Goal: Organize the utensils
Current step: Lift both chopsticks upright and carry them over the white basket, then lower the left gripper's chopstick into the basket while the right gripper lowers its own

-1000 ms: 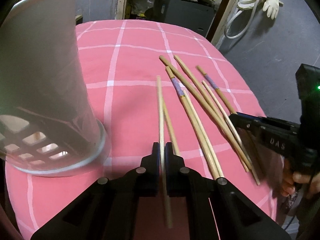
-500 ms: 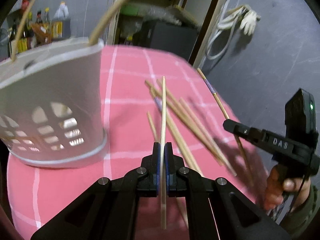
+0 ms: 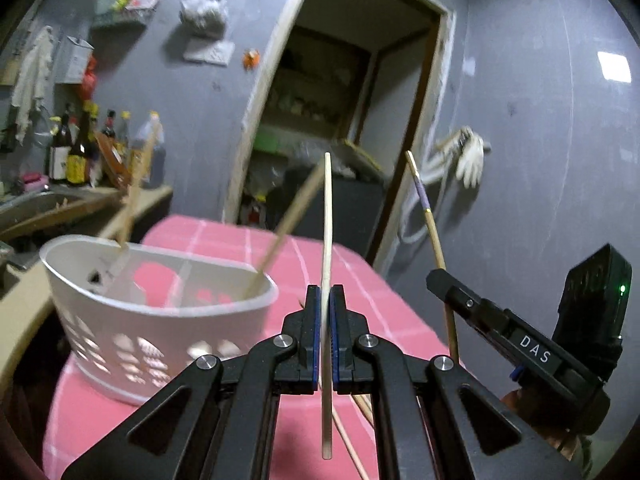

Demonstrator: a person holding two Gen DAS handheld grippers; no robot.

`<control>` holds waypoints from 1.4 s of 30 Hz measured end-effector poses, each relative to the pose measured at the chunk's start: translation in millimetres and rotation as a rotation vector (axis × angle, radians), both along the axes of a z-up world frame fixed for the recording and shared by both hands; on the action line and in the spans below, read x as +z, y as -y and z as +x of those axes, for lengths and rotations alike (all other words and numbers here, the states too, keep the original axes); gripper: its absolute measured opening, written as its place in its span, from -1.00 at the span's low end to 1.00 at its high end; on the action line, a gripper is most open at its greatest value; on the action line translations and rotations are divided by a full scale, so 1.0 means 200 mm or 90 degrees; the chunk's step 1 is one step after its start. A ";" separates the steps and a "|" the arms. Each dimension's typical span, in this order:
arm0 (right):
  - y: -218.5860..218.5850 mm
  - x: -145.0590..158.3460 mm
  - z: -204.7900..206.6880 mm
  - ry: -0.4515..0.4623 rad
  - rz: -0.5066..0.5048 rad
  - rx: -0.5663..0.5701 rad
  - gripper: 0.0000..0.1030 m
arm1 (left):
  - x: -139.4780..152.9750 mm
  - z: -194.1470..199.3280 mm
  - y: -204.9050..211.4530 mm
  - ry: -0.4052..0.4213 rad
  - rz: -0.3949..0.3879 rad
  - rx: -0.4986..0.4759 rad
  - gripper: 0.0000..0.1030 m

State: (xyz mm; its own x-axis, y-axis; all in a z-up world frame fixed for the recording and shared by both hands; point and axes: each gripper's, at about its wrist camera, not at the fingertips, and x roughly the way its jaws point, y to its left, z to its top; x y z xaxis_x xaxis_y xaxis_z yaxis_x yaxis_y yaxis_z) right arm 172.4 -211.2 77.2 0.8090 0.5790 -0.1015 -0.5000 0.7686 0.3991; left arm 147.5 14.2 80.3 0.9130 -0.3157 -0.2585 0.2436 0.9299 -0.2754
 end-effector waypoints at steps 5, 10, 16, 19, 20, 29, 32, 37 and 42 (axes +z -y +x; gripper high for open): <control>-0.16 0.09 0.08 0.042 0.027 0.020 -0.91 | 0.06 -0.02 -0.21 0.041 -0.021 0.058 -0.95; -0.33 0.16 0.15 0.086 0.053 0.043 -0.91 | 0.10 0.03 -0.49 0.068 -0.043 0.134 -0.95; -0.55 0.22 0.25 0.131 0.052 0.057 -0.91 | 0.10 0.15 -0.75 0.076 -0.080 0.201 -0.95; -0.63 0.22 0.28 0.145 0.045 0.052 -0.91 | 0.08 0.19 -0.84 0.076 -0.099 0.217 -0.95; -0.65 0.21 0.30 0.148 0.041 0.049 -0.91 | 0.07 0.20 -0.86 0.076 -0.103 0.221 -0.95; -0.74 0.08 0.35 0.145 -0.016 0.035 -0.91 | -0.02 0.22 -0.83 0.065 -0.083 0.239 -0.95; -0.74 0.05 0.34 0.142 -0.030 0.043 -0.91 | -0.04 0.20 -0.78 0.068 -0.062 0.238 -0.95; -0.74 0.01 0.31 0.131 -0.044 0.062 -0.91 | -0.08 0.18 -0.74 0.062 -0.037 0.237 -0.95; -0.73 -0.02 0.30 0.114 -0.054 0.075 -0.91 | -0.12 0.16 -0.69 0.052 -0.016 0.237 -0.95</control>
State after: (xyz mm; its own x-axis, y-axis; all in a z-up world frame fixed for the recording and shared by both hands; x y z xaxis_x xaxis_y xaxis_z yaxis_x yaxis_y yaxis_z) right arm 231.8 -64.6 73.9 0.7454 0.6664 -0.0149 -0.6455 0.7272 0.2334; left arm 179.8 152.4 57.2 0.9836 0.0357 -0.1770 -0.0874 0.9520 -0.2934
